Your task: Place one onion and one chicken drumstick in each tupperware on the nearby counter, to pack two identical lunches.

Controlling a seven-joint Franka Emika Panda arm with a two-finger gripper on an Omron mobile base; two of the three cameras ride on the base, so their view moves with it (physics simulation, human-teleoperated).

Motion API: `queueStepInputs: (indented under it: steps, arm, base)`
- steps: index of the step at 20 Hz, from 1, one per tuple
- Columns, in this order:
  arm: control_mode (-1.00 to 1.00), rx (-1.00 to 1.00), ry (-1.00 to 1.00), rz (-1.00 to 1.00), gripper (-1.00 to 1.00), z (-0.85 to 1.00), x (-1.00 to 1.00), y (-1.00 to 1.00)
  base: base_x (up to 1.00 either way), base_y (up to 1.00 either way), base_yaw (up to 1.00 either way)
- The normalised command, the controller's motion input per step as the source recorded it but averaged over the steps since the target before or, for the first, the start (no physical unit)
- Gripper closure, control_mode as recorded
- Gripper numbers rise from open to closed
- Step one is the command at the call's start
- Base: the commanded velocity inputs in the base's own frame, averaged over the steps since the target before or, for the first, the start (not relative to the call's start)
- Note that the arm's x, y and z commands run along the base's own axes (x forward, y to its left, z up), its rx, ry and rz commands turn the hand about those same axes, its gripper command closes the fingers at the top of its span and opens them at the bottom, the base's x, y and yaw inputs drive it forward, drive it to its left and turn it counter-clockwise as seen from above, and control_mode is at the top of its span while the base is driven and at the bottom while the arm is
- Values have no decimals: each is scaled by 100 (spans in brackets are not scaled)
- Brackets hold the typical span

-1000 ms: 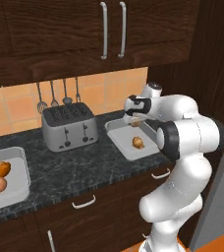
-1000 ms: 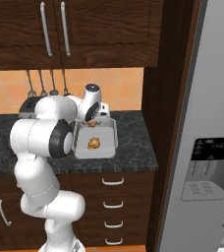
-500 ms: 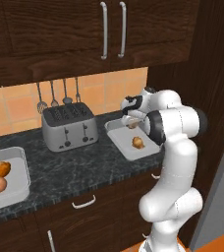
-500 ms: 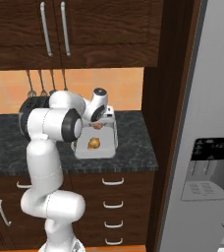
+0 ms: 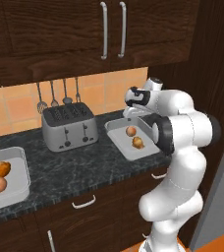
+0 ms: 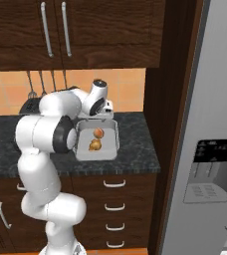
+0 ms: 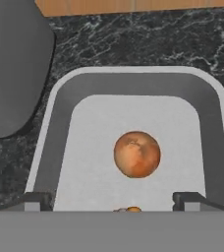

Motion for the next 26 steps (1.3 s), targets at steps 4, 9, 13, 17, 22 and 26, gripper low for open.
queueStepInputs:
  steps: [4,9,13,17,22,26]
  arm:
    - [-100,12,7,-10,-100,38,-100,38]
    - [-100,5,4,-5,-100,15,-100,21]
    - [-100,11,0,-14,-100,27,-100,0]
    - [-100,18,0,-5,-100,60,-100,0]
    - [-100,13,-9,0,-100,54,-100,4]
    - [-100,0,-14,-5,-100,18,-100,43]
  base:
    - [0,0,0]
    - [0,0,0]
    - [0,0,0]
    - [0,0,0]
    - [0,0,0]
    - [0,0,0]
